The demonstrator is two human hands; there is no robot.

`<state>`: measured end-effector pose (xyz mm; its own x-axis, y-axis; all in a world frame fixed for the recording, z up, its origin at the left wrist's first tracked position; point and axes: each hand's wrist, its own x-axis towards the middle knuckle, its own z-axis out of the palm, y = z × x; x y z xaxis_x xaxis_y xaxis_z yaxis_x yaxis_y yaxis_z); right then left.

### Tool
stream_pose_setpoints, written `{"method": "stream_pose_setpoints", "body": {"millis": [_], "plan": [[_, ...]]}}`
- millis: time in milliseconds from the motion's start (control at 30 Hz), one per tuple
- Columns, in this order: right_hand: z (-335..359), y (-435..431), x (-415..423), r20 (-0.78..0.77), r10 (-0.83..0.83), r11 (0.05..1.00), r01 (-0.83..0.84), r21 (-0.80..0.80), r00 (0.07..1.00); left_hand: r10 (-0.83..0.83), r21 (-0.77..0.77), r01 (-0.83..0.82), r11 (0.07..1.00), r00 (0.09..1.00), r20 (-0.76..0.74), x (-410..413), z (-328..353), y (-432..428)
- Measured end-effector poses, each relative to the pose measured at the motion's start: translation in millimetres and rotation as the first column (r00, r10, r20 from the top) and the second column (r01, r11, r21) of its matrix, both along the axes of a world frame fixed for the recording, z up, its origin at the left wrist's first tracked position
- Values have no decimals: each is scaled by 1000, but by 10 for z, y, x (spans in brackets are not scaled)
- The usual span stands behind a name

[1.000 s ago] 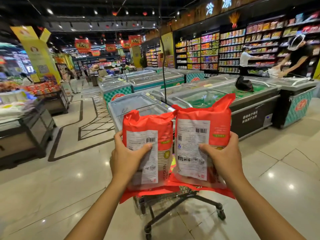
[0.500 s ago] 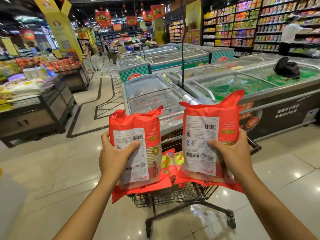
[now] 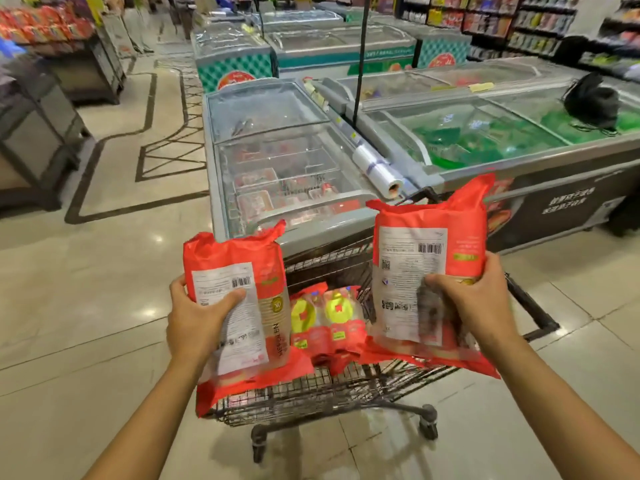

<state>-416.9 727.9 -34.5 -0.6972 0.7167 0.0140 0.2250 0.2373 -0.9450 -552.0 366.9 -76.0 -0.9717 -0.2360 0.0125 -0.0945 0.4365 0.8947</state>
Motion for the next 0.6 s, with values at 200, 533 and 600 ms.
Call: {"method": "stream_pose_setpoints", "body": {"millis": [200,533,600], "plan": [[-530,153,-641,134,27,997,-17,-74,991,-42,11,41,999,990,138,-558,-567,439],[-1929,519,-1809,359,184,971,-112,-213,915,-23,-15,32,999,903,429,-1299,-1721,1148],[-2181,564,-1948,417,198,965,-102,-242,887,-7,-34,27,999,876,483,-1395,-1866,1255]]}}
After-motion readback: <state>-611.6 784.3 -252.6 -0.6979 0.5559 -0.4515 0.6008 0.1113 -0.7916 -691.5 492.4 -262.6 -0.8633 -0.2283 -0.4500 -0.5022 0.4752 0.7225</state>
